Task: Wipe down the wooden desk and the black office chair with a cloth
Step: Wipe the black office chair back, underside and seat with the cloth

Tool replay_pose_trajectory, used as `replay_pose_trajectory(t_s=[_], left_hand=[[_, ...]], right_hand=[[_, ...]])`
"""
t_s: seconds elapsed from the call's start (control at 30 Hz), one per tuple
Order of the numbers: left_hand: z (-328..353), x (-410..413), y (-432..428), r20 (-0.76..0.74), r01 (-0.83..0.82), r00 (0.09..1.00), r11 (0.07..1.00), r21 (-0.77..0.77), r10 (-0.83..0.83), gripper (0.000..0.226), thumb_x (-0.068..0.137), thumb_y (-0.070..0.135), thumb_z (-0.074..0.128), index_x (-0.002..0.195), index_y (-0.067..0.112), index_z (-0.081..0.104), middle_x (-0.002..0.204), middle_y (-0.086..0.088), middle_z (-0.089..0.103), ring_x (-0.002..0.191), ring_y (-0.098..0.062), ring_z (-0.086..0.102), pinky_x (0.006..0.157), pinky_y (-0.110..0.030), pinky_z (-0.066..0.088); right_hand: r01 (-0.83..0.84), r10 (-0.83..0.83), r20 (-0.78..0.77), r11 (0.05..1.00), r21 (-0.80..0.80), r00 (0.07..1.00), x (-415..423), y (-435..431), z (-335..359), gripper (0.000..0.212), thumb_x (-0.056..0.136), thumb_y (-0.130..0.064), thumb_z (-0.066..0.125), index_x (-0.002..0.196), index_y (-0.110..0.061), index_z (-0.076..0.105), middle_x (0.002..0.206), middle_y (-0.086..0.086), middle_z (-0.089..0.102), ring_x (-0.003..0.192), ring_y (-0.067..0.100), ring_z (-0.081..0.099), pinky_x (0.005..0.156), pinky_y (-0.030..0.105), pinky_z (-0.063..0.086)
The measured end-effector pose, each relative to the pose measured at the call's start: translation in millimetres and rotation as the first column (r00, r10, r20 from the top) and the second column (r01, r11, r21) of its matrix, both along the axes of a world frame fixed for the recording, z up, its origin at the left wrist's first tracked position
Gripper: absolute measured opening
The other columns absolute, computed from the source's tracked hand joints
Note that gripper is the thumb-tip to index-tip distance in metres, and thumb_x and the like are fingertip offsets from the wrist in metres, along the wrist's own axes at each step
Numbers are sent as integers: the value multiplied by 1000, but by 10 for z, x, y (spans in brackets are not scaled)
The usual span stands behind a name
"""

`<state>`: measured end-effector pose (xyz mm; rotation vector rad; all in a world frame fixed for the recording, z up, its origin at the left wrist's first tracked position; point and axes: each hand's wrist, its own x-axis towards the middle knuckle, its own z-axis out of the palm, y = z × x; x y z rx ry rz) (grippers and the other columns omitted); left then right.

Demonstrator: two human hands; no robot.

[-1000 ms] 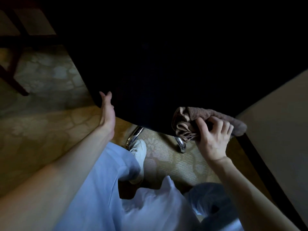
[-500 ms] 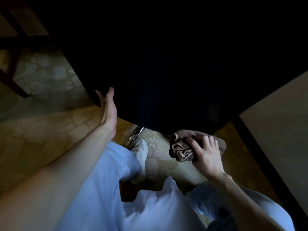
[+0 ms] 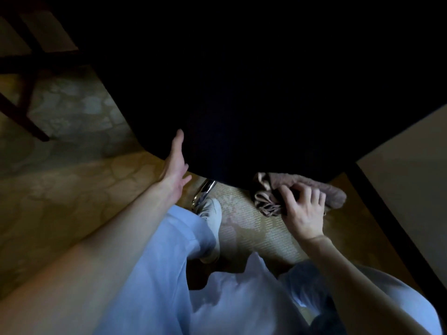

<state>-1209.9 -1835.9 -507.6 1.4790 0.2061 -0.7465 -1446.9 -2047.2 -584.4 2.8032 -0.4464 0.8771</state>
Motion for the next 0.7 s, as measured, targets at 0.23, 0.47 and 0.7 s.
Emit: replay_pose_trajectory(t_s=[0.23,0.47,0.7], left_hand=[[42,-50,-28,25,98,995,994,55,-99,137,53,97,45,165,28,10,172,-6,18,154,-25,31,122,-48,35],[63,-67,-75,24,51,998,999,21,-51,100,86,86,37,165,28,15,171,-6,20,156,-28,24,123,-50,34],[121,-101,-37,20,44,999,999,-3,-44,92,92,79,42,164,27,21,166,0,34,152,-24,34,122,-48,34]], right_hand=[[97,47,-436,948,302,898,-129,-12,-471,74,56,2,74,127,-13,60,103,19,51,90,37,47,73,51,48],[113,90,-415,891,440,905,-308,77,-29,60,53,-8,75,112,-11,66,102,16,55,90,40,53,73,52,52],[-130,122,68,982,139,990,-236,502,628,61,69,-20,83,123,-18,55,104,18,52,85,34,48,73,41,39]])
